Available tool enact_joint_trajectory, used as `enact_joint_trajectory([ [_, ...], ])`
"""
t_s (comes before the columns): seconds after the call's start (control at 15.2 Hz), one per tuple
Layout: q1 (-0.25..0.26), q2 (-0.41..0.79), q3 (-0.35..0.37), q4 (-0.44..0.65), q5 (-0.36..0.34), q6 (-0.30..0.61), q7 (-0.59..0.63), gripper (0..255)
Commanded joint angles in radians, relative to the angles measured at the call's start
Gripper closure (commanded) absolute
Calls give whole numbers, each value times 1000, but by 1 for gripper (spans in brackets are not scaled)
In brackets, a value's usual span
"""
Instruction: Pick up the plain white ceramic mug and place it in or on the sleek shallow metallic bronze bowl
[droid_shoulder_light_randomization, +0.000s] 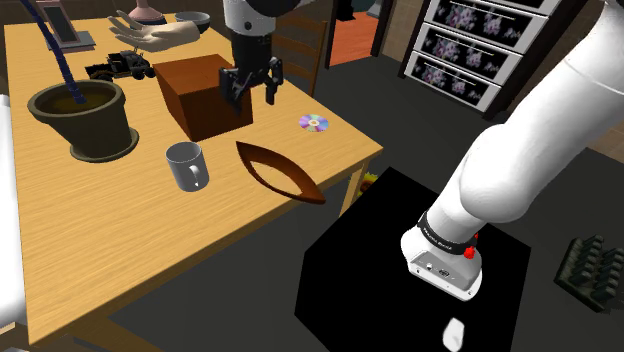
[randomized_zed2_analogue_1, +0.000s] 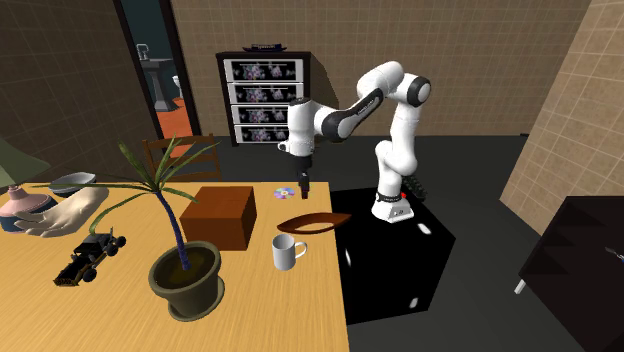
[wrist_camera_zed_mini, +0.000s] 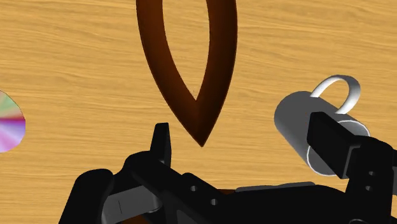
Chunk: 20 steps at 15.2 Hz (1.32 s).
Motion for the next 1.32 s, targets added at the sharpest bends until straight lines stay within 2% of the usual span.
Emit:
enact_joint_trajectory([
  [0.0, 8, 87, 19, 56, -27, 22, 40, 0],
  [0.33, 47, 285, 48, 209, -101, 41, 140, 0],
  [0.73, 116, 515, 49, 426, -182, 21, 233, 0],
  [1.25, 120, 549, 42, 371, -196, 109, 241, 0],
])
